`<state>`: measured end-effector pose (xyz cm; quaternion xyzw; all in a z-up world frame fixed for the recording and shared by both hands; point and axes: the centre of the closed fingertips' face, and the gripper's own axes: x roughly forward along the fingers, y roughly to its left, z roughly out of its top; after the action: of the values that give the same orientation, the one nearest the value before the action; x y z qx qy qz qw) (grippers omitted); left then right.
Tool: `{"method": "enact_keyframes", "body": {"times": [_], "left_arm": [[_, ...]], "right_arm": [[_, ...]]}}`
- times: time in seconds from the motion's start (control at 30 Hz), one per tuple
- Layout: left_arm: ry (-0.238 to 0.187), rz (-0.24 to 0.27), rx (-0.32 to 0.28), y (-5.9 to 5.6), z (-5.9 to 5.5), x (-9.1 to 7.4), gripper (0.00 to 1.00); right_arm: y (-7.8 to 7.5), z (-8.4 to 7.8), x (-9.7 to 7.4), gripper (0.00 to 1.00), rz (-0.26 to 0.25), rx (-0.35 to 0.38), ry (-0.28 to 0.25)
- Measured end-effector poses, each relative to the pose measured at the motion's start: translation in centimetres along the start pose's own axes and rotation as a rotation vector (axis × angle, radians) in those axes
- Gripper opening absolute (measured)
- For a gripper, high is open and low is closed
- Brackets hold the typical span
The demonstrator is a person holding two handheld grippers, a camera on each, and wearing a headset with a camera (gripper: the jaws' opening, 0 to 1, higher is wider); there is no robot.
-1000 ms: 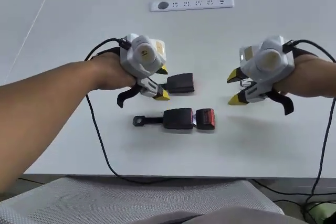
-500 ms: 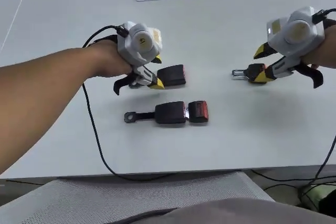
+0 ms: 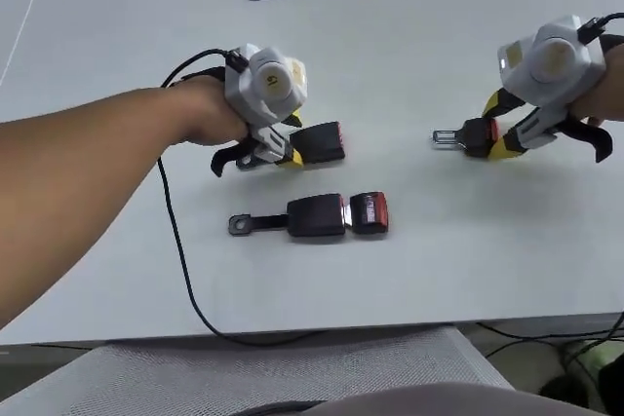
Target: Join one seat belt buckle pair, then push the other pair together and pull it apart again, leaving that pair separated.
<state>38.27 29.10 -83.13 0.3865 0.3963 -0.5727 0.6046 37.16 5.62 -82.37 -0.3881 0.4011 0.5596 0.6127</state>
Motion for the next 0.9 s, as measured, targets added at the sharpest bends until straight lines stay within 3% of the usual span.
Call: {"method": "enact_keyframes", "body": {"times": [0.03, 0.1, 0.33, 0.5, 0.9], "left_arm": [[-0.008, 0.04, 0.004, 0.7, 0.1, -0.2, 0.32], [-0.004, 0.023, -0.015, 0.6, 0.1, -0.1, 0.32], [-0.009, 0.017, 0.006, 0.5, 0.0, 0.1, 0.31], [0.012, 0.015, 0.015, 0.6, 0.1, 0.3, 0.31], [0.018, 0.009, -0.006, 0.3, 0.1, 0.2, 0.3]], "right_arm": [[-0.1, 0.1, -0.1, 0.33, -0.007, -0.013, 0.0], [-0.5, 0.2, 0.0, 0.33, -0.018, -0.008, 0.003], [-0.6, 0.7, 0.2, 0.32, -0.014, -0.046, 0.013], [-0.6, 0.8, 0.3, 0.32, -0.018, -0.039, 0.01], [0.2, 5.0, 1.9, 0.32, -0.01, -0.063, -0.036]]}}
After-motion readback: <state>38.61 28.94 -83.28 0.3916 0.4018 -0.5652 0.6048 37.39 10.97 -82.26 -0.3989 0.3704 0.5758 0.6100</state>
